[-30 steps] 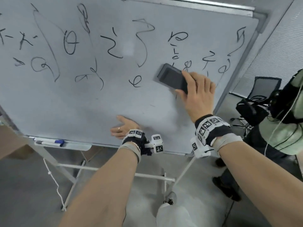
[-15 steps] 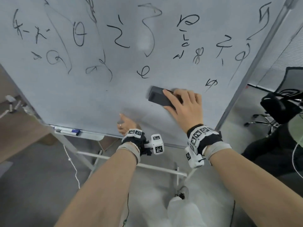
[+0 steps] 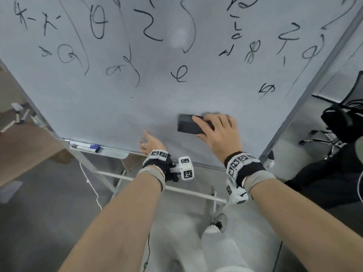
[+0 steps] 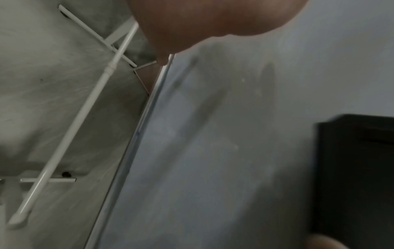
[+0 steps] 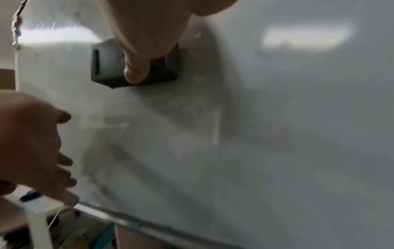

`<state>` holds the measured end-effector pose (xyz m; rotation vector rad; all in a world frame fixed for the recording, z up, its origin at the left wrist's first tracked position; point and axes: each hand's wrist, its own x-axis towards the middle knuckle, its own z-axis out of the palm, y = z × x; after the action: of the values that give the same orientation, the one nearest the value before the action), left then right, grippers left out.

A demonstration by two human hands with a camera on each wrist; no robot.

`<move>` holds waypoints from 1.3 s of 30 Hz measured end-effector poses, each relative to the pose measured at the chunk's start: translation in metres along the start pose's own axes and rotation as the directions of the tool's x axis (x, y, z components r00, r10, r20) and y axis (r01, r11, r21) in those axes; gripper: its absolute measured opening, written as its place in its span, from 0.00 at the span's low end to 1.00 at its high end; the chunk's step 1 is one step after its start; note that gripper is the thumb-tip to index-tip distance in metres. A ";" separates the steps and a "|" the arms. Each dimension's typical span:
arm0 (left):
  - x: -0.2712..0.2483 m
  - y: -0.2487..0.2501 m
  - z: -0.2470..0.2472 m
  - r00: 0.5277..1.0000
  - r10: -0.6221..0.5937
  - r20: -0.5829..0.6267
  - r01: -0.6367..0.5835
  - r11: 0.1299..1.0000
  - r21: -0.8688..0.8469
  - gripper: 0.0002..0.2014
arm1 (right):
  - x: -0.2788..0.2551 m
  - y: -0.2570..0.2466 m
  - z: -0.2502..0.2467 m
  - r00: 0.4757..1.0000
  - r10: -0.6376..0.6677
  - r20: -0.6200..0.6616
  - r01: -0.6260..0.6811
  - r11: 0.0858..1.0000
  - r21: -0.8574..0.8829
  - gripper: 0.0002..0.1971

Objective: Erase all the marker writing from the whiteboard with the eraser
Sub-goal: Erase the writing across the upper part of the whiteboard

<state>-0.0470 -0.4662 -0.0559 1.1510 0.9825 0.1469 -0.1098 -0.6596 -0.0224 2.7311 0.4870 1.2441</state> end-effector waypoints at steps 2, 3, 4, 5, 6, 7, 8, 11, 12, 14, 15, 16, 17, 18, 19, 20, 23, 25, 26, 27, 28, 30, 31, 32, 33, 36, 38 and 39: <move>-0.014 -0.007 0.015 1.000 0.012 -0.022 -0.010 0.997 0.075 0.37 | -0.010 0.025 -0.017 0.998 0.066 0.007 -0.065 0.997 -0.048 0.26; -0.021 -0.012 0.023 0.999 0.024 -0.034 -0.021 0.994 0.104 0.38 | -0.021 0.039 -0.026 0.996 0.085 0.033 -0.083 0.994 -0.076 0.27; -0.029 -0.017 0.031 0.998 0.038 -0.044 -0.033 0.992 0.119 0.39 | -0.034 0.054 -0.033 0.993 0.101 0.064 -0.094 0.990 -0.102 0.27; -0.035 -0.021 0.038 0.997 0.053 -0.050 -0.047 0.991 0.126 0.39 | -0.048 0.067 -0.038 0.989 0.111 0.094 -0.099 0.987 -0.125 0.28; -0.040 -0.026 0.043 0.997 0.061 -0.051 -0.054 0.991 0.124 0.39 | -0.062 0.077 -0.041 0.985 0.115 0.128 -0.097 0.985 -0.139 0.29; -0.043 -0.031 0.046 0.996 0.064 -0.054 -0.057 0.991 0.122 0.39 | -0.073 0.082 -0.042 0.979 0.114 0.170 -0.090 0.986 -0.143 0.30; -0.045 -0.034 0.048 0.997 0.060 -0.054 -0.053 0.992 0.114 0.39 | -0.082 0.082 -0.040 0.971 0.113 0.212 -0.084 0.986 -0.141 0.30; -0.039 -0.034 0.046 0.997 0.038 -0.066 -0.033 0.997 0.071 0.41 | -0.092 0.070 -0.029 0.955 0.131 0.267 -0.105 0.989 -0.107 0.29; -0.034 -0.031 0.044 0.996 0.043 -0.083 -0.037 0.997 0.065 0.41 | -0.090 0.065 -0.026 0.955 0.129 0.267 -0.107 0.990 -0.095 0.28; -0.021 -0.021 0.036 0.991 0.060 -0.124 -0.052 0.996 0.069 0.42 | -0.079 0.058 -0.019 0.966 0.094 0.241 -0.083 0.995 -0.058 0.28; -0.013 -0.016 0.030 0.989 0.059 -0.139 -0.050 0.997 0.065 0.42 | -0.071 0.053 -0.015 0.974 0.067 0.215 -0.061 0.998 -0.033 0.28; -0.006 -0.008 0.023 0.987 0.054 -0.153 -0.046 0.998 0.052 0.42 | -0.060 0.045 -0.011 0.983 0.037 0.181 -0.036 0.999 -0.009 0.28; 0.003 -0.002 0.017 0.985 0.050 -0.164 -0.045 0.998 0.034 0.42 | -0.046 0.036 -0.006 0.990 0.007 0.143 -0.008 1.000 0.008 0.28; 0.010 0.006 0.009 0.985 0.051 -0.167 -0.048 0.999 0.022 0.41 | -0.029 0.024 -0.002 0.994 -0.026 0.104 0.024 0.999 0.024 0.29; 0.017 0.014 0.000 0.986 0.050 -0.162 -0.048 0.999 0.017 0.41 | -0.008 0.010 0.001 0.996 -0.060 0.069 0.057 0.997 0.042 0.30; 0.024 0.023 -0.009 0.988 0.046 -0.147 -0.046 0.999 0.003 0.41 | 0.014 -0.005 0.003 0.995 -0.093 0.043 0.090 0.994 0.066 0.30; 0.047 0.048 -0.039 0.998 -0.008 -0.066 -0.003 0.987 -0.162 0.42 | 0.078 -0.049 0.008 0.986 -0.168 -0.009 0.167 0.973 0.158 0.30; 0.070 0.063 -0.056 0.999 -0.034 -0.014 0.029 0.954 -0.298 0.48 | 0.111 -0.074 0.016 0.972 -0.232 -0.029 0.233 0.952 0.197 0.27; 0.081 0.071 -0.064 0.999 -0.048 0.021 0.053 0.930 -0.363 0.50 | 0.124 -0.085 0.022 0.964 -0.266 -0.033 0.267 0.942 0.202 0.25; 0.090 0.078 -0.073 0.998 -0.051 0.047 0.066 0.909 -0.412 0.48 | 0.133 -0.096 0.029 0.956 -0.291 -0.035 0.292 0.935 0.202 0.24; 0.095 0.086 -0.082 0.997 -0.031 0.069 0.059 0.885 -0.461 0.44 | 0.141 -0.106 0.036 0.951 -0.308 -0.034 0.308 0.929 0.203 0.23; 0.107 0.099 -0.099 0.997 0.008 0.078 0.033 0.860 -0.510 0.35 | 0.152 -0.125 0.049 0.948 -0.318 -0.027 0.317 0.927 0.200 0.23; 0.108 0.103 -0.108 0.996 0.035 0.087 0.016 0.850 -0.526 0.33 | 0.155 -0.133 0.054 0.947 -0.321 -0.023 0.320 0.929 0.185 0.24; 0.110 0.105 -0.116 0.994 0.057 0.098 0.003 0.852 -0.523 0.30 | 0.157 -0.140 0.059 0.947 -0.322 -0.015 0.320 0.933 0.168 0.24; 0.113 0.106 -0.121 0.992 0.066 0.106 -0.003 0.861 -0.509 0.25 | 0.159 -0.144 0.063 0.947 -0.321 -0.010 0.319 0.935 0.155 0.24; 0.120 0.105 -0.127 0.999 0.021 0.049 0.003 0.890 -0.456 0.15 | 0.162 -0.141 0.062 0.954 -0.296 -0.046 0.300 0.945 0.129 0.26; 0.120 0.107 -0.118 0.999 0.023 0.043 -0.003 0.903 -0.429 0.27 | 0.169 -0.131 0.052 0.965 -0.244 -0.101 0.253 0.963 0.089 0.26; 0.120 0.105 -0.109 0.999 -0.005 0.032 0.017 0.921 -0.389 0.37 | 0.174 -0.125 0.044 0.969 -0.209 -0.134 0.220 0.972 0.076 0.26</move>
<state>-0.0150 -0.2765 -0.0456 0.7792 0.8831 0.3012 -0.0005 -0.4832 0.0458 2.5938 0.8475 1.3705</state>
